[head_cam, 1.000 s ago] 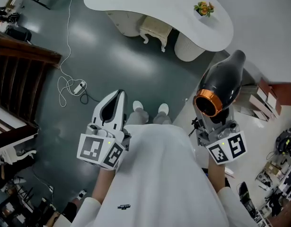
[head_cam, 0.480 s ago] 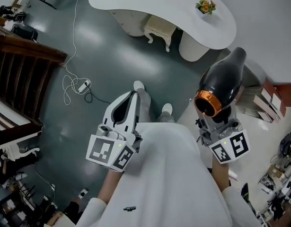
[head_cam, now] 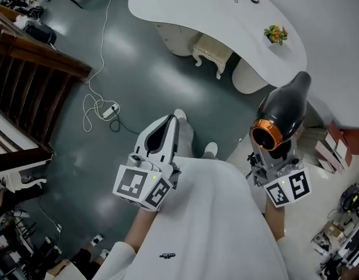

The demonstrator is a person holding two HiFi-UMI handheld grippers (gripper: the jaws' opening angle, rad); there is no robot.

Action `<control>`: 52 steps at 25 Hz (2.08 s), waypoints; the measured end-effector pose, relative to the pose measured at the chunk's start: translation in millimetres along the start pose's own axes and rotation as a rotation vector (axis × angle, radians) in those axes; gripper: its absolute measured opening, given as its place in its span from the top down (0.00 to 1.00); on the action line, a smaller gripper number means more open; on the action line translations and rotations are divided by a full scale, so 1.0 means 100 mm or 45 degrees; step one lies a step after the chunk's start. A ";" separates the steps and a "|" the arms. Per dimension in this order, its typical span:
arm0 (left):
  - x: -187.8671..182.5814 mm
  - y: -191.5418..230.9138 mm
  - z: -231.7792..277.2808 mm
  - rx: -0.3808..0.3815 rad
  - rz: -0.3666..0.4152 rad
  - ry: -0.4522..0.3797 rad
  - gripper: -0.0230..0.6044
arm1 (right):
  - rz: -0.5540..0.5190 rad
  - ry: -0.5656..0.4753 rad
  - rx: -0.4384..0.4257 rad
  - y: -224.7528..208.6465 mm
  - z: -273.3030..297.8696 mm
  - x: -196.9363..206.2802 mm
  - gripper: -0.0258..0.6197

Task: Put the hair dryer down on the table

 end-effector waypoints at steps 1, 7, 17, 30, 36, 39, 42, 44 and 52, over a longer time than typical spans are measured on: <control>-0.07 0.07 0.04 -0.002 -0.002 -0.002 0.95 | -0.002 0.002 -0.001 0.00 0.10 -0.01 0.52; -0.50 0.48 0.33 0.013 -0.011 0.000 0.95 | -0.021 0.010 0.004 0.00 0.78 -0.12 0.52; -1.14 1.17 0.55 0.102 -0.079 -0.048 0.95 | -0.058 -0.018 0.050 0.24 1.77 -0.54 0.52; -1.62 2.09 0.64 0.128 -0.122 -0.081 0.95 | -0.047 0.036 0.112 0.56 2.68 -0.50 0.52; -1.63 2.24 0.76 0.111 -0.139 -0.053 0.95 | -0.042 0.055 0.098 0.56 2.87 -0.51 0.52; -1.66 2.28 0.85 0.098 -0.137 -0.050 0.95 | -0.050 0.052 0.083 0.48 3.01 -0.50 0.52; -1.69 2.29 0.96 0.081 -0.150 -0.048 0.95 | -0.043 0.067 0.069 0.36 3.16 -0.42 0.52; -1.72 2.30 1.07 0.078 -0.148 -0.042 0.95 | -0.032 0.071 0.065 0.28 3.27 -0.38 0.52; -2.00 2.37 1.69 0.110 -0.078 0.016 0.95 | -0.023 0.052 0.050 -0.03 3.82 -0.32 0.52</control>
Point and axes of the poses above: the fingertips, and each gripper's own axes: z forward along the fingers, y to its left, x out of its underside, the point moved 2 cm from there along -z, backward along the fingers, and after that the axes turned 13 degrees about -z, right-handed, at the moved point
